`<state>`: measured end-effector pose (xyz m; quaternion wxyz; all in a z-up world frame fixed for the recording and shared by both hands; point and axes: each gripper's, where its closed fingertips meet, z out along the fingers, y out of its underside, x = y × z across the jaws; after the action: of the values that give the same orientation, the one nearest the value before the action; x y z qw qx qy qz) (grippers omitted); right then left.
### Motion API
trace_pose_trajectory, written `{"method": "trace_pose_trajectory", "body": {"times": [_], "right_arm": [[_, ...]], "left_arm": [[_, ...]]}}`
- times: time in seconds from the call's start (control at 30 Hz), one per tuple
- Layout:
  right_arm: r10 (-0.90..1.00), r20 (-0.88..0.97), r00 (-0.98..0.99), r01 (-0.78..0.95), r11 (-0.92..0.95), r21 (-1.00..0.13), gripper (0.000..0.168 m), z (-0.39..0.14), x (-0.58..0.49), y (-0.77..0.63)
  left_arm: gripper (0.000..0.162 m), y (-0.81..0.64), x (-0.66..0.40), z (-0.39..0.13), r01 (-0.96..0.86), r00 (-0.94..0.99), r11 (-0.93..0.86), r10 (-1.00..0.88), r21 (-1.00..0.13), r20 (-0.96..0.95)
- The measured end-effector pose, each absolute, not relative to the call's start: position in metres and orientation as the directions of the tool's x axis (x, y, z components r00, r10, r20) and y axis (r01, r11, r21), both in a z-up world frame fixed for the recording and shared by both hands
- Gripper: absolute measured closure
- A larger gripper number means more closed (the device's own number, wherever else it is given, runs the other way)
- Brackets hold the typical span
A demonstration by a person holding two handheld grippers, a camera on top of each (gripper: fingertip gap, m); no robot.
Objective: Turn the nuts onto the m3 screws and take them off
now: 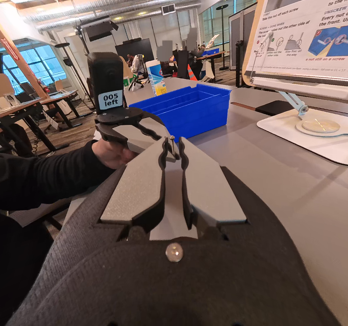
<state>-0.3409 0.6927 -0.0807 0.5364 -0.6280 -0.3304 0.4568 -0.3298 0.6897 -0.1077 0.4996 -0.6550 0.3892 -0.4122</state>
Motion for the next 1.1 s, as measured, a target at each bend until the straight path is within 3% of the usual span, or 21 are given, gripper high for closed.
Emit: {"method": "trace_pose_trajectory", "body": {"times": [0.33, 0.67, 1.1], "right_arm": [[0.919, -0.193, 0.345, -0.006, -0.204, -0.979, 0.161, -0.094, -0.359, 0.686], [0.907, -0.208, 0.365, -0.08, -0.192, -0.978, 0.16, -0.077, -0.338, 0.692], [0.91, -0.18, 0.374, -0.034, -0.18, -0.983, 0.161, -0.085, -0.346, 0.69]], "left_arm": [[0.162, 0.675, -0.314, -0.116, -0.159, 0.318, -0.17, -0.941, -0.973, 0.112], [0.162, 0.688, -0.327, -0.111, -0.114, 0.356, -0.204, -0.922, -0.972, 0.151], [0.162, 0.687, -0.326, -0.111, -0.121, 0.36, -0.2, -0.922, -0.972, 0.145]]}}
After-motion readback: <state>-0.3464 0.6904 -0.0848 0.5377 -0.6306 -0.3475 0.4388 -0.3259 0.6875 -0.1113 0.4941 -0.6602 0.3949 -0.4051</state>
